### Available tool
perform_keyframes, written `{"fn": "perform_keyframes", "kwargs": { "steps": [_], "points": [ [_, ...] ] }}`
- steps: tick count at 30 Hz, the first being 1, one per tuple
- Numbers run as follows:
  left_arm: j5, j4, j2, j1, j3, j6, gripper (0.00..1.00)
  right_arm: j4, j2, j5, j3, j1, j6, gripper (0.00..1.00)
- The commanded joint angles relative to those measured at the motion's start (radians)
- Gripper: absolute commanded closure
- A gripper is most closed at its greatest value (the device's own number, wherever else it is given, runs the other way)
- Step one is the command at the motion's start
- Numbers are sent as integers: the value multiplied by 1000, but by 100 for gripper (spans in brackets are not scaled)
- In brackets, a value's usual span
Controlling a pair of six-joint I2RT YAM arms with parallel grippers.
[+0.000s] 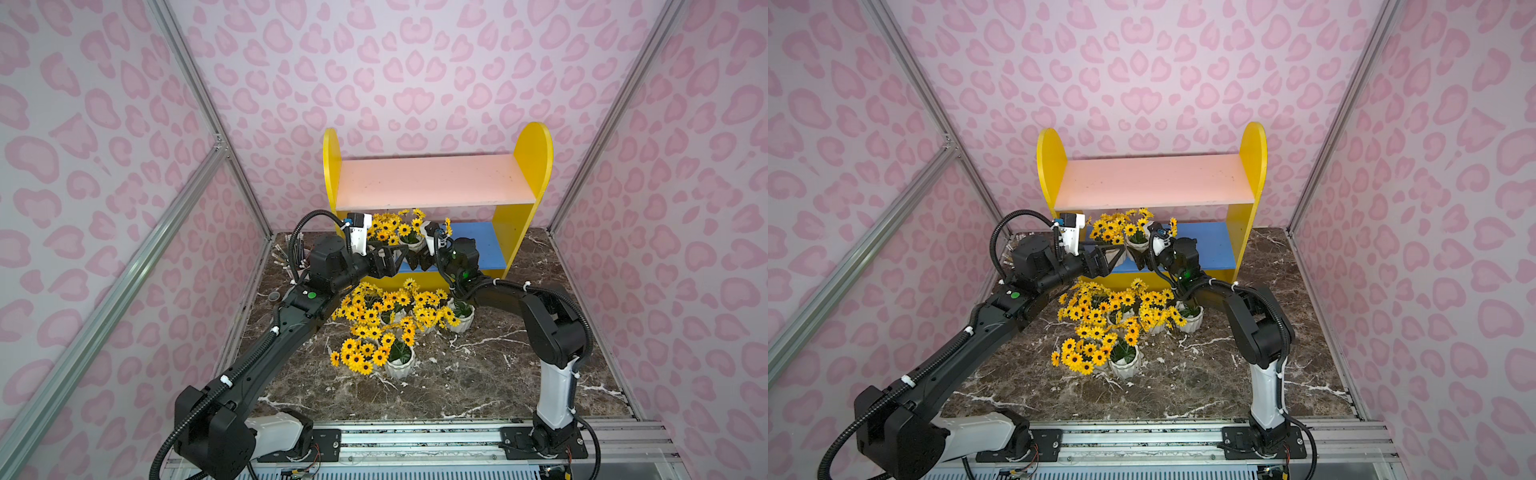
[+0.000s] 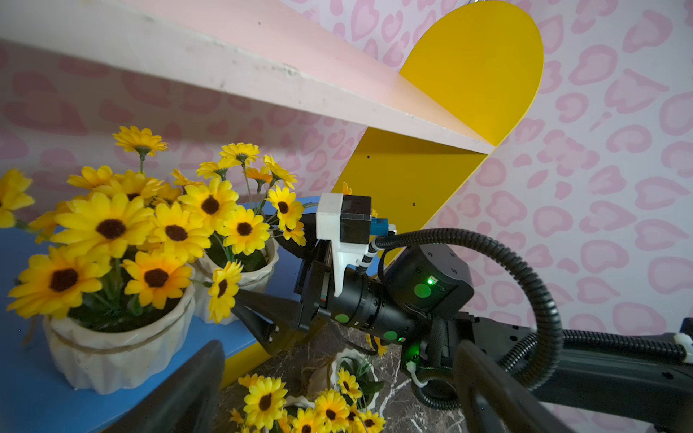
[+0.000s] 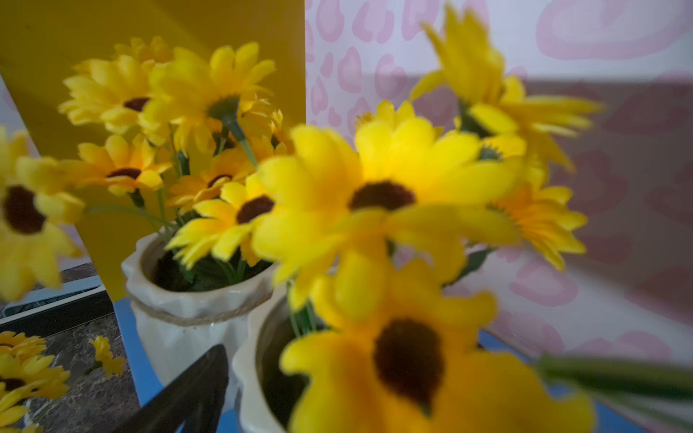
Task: Take the sunflower pots off the shelves
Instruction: Pick up the sunflower pot from the shelf.
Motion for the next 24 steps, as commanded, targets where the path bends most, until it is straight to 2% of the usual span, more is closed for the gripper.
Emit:
{"fn": "perform_keyframes", "kwargs": {
  "steps": [1,7,18,24],
  "points": [
    [14,53,0,1,6,3,2,10,20,-47,37,-4,-28,1],
    [26,81,-11,2,-7,-1,2,-11,70,-135,87,-22,2,1],
    [44,94,-18,3,-12,-2,2,-84,148,-209,213,-26,-15,2],
    [46,92,-21,3,-9,1,2,-87,158,-206,208,-27,-29,16]
  ]
}}
